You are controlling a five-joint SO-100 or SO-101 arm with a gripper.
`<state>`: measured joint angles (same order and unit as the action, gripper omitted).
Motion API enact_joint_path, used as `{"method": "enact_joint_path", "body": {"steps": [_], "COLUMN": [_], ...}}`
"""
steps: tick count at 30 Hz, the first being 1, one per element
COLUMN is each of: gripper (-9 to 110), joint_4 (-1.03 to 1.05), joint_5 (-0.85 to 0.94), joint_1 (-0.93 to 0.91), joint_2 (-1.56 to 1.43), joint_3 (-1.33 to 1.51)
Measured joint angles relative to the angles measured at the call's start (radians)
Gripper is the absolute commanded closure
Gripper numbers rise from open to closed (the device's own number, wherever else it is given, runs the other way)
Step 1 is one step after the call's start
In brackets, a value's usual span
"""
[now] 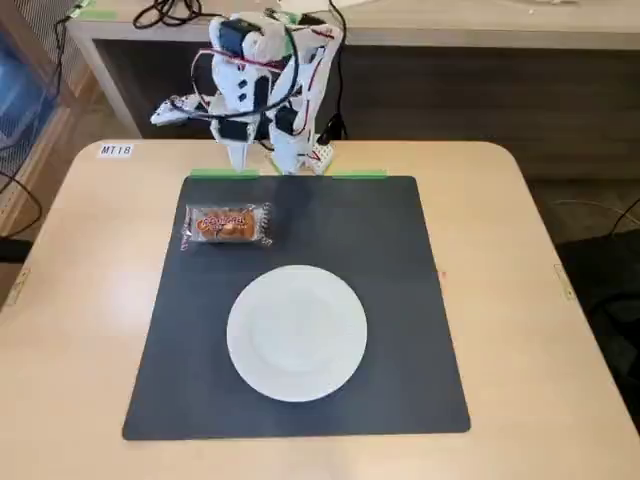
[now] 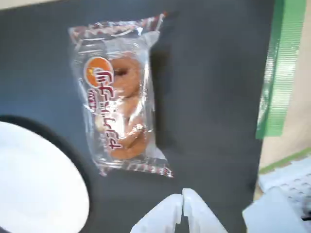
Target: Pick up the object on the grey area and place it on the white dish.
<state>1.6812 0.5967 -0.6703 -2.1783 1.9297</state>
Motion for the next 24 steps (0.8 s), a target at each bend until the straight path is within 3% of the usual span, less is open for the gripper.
{"method": "enact_joint_path", "body": {"steps": [3, 7, 11, 24], "gripper": [101, 74, 60, 52], "joint_4": [-0.002, -0.028, -0.054, -0.103], "joint_5": [0.025, 0.051, 0.067, 0.035], "joint_1": [0.014, 0.044, 0.031, -0.008], "joint_2": [0.097, 0.209, 0.233, 0.373], "joint_3": [-0.028, -0.06, -0.064, -0.075]}}
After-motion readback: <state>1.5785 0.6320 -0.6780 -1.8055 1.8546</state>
